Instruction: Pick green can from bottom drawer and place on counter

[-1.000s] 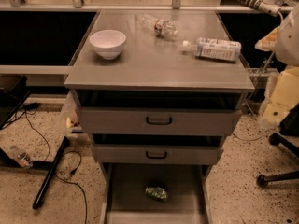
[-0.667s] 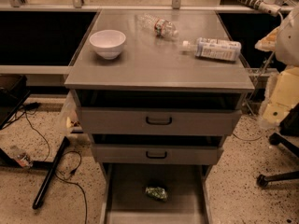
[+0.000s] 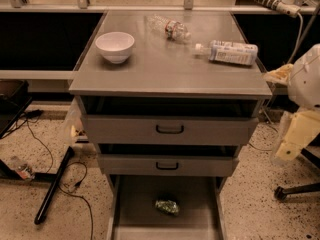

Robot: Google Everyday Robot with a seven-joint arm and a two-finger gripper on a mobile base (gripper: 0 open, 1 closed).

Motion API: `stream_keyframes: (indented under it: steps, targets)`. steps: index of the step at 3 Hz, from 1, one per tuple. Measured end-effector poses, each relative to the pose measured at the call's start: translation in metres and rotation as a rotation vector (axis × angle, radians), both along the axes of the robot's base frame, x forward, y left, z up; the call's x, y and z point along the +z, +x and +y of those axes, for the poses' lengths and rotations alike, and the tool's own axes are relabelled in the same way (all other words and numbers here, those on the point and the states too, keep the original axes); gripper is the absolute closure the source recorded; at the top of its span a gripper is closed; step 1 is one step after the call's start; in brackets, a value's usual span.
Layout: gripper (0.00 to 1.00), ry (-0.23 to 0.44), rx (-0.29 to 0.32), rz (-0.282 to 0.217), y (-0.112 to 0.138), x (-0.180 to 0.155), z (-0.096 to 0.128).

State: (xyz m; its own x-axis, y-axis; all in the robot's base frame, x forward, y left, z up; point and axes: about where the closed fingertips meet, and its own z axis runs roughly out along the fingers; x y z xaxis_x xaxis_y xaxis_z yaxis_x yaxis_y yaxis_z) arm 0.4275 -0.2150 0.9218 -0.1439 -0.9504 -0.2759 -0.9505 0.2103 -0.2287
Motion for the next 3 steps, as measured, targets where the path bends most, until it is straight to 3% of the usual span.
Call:
stream_keyframes:
  steps: [2, 3]
  targets:
    - [0.00, 0.119, 0.096, -0.059, 0.005, -0.071, 0.009]
    - [0.00, 0.120, 0.096, -0.058, 0.005, -0.071, 0.009]
